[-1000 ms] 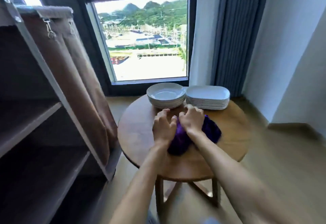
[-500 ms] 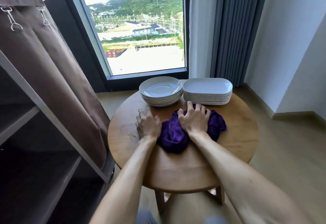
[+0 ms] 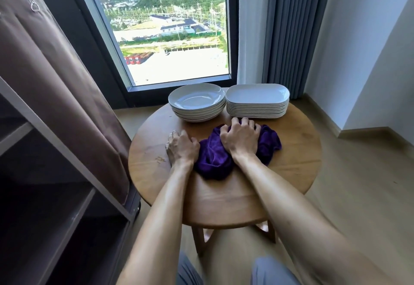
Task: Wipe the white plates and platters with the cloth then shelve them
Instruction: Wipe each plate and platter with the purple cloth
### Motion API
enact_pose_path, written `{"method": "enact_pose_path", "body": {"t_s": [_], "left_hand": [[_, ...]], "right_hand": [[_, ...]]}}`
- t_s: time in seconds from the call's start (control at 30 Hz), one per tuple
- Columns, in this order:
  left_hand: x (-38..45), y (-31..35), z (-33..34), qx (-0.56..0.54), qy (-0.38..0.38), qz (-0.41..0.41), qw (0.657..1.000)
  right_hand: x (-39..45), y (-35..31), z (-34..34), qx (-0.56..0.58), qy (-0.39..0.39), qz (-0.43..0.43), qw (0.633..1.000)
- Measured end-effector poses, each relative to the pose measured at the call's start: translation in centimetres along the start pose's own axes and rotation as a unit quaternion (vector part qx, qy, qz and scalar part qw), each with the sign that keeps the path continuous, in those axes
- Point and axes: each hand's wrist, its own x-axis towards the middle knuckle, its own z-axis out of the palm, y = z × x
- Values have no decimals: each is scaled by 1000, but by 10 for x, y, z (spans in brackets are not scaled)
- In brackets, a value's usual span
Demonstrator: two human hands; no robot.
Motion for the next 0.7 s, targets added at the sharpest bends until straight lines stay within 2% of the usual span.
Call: {"method": "enact_pose_path", "body": {"t_s": [0.1, 0.17, 0.27, 0.4, 0.5, 0.6, 0.7], "left_hand": [[2, 3, -6, -17, 15, -27, 999], [14, 7, -20, -80, 47, -73, 993], [50, 7, -46, -197, 76, -160, 964], [96, 9, -66, -249, 42, -174, 952], [118, 13, -67, -315, -24, -203, 927], [133, 16, -64, -294, -85, -203, 930], [140, 18, -61, -215, -83, -180, 956]], "right_hand": [[0, 0, 1, 0, -1, -1, 1000], [0, 0, 1, 1, 4, 1, 1000], [-1, 1, 1, 1, 4, -2, 1000], [0, 1, 3, -1, 6, -4, 1000], [1, 1, 5, -3, 9, -2, 1000], [2, 1, 8, -4, 15, -3, 1000], [3, 1, 8, -4, 18, -3, 1000]]}}
